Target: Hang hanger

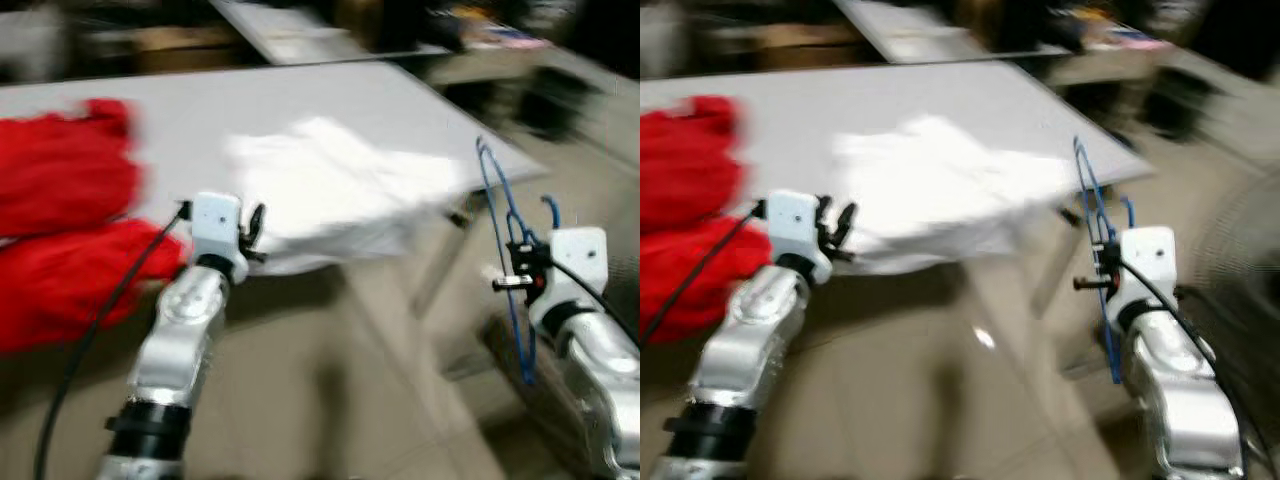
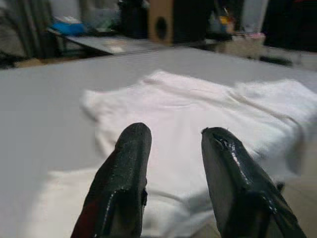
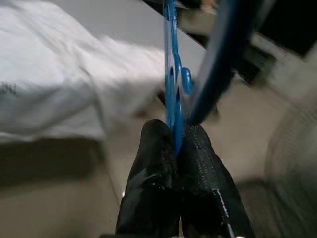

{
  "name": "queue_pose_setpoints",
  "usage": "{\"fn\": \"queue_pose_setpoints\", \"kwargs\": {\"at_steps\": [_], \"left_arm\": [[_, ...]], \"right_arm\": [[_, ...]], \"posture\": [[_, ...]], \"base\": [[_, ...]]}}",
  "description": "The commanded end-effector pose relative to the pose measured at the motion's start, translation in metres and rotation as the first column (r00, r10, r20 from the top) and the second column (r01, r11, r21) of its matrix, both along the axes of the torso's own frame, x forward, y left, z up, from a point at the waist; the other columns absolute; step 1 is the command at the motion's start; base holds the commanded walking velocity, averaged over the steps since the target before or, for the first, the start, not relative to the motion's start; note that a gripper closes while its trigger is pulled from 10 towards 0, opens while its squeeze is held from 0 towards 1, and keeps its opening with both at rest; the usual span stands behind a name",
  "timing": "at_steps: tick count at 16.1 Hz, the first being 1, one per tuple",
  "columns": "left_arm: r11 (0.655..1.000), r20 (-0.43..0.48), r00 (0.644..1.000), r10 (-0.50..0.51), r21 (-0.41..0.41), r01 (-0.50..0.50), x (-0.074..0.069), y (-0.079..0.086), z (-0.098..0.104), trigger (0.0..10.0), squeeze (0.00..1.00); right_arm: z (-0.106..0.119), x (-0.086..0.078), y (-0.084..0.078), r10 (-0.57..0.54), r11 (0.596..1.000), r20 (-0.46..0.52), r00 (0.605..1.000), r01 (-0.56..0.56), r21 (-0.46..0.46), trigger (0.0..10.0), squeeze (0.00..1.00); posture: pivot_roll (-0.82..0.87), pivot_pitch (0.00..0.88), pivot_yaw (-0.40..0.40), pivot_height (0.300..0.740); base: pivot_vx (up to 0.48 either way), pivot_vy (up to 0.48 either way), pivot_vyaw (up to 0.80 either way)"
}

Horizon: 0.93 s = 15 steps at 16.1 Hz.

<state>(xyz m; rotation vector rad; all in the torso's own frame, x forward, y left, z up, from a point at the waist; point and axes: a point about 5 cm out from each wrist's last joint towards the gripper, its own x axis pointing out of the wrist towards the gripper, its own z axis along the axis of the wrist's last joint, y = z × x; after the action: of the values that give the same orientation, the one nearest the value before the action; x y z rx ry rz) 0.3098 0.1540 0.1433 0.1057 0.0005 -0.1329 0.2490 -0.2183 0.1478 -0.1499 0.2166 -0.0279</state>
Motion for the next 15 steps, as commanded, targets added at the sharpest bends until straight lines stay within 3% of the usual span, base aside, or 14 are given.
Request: {"fn": "queue_pose_setpoints", "kwargs": {"at_steps": [1,3,4,5,6,12,15], "left_arm": [[1.0,0.016,1.0,-0.012,-0.003,0.012,0.0,-0.004,0.003,10.0,0.0],[0.998,0.005,0.998,-0.065,0.002,0.065,-0.001,-0.011,0.001,10.0,0.0],[0.995,-0.029,0.995,-0.098,0.02,0.099,-0.001,-0.015,-0.004,10.0,0.0],[0.992,-0.034,0.992,-0.125,0.02,0.125,-0.002,-0.018,-0.006,10.0,0.77],[0.991,-0.029,0.991,-0.132,0.0,0.133,-0.001,-0.019,-0.007,10.0,0.94],[0.995,-0.033,0.995,-0.095,-0.041,0.094,0.006,-0.019,-0.007,10.0,0.88],[0.998,-0.047,0.998,-0.048,-0.043,0.046,0.007,-0.013,-0.011,10.0,0.87]], "right_arm": [[-0.002,-0.003,-0.006,-0.04,0.999,0.011,0.999,0.04,-0.001,10.0,0.0],[-0.008,-0.005,-0.003,-0.036,0.998,0.006,0.999,0.036,0.057,10.0,0.0],[-0.01,-0.006,-0.002,-0.017,1.0,-0.017,1.0,0.017,-0.007,10.0,0.0],[-0.013,-0.006,0.0,0.003,1.0,-0.04,0.999,-0.004,-0.029,10.0,0.0],[-0.011,-0.006,0.002,0.019,0.998,-0.022,1.0,-0.02,-0.053,10.0,0.0],[-0.008,-0.005,0.009,0.08,0.994,0.007,0.997,-0.079,-0.07,10.0,0.0],[-0.004,-0.002,0.009,0.096,0.987,0.027,0.995,-0.091,-0.131,10.0,0.0]], "posture": [[-0.1,0.0,-0.047,0.74],[-0.1,0.0,-0.046,0.74],[-0.1,0.0,-0.046,0.74],[-0.1,0.0,-0.039,0.74],[-0.1,0.0,-0.033,0.74],[-0.11,0.0,-0.023,0.74],[-0.11,0.0,-0.025,0.74]], "base": [[0.0,-0.439,-0.74],[0.0,0.0,-0.59],[0.0,0.0,0.0],[0.0,0.0,0.0],[0.255,0.0,0.0],[0.358,0.0,0.0],[0.384,0.0,0.0]]}}
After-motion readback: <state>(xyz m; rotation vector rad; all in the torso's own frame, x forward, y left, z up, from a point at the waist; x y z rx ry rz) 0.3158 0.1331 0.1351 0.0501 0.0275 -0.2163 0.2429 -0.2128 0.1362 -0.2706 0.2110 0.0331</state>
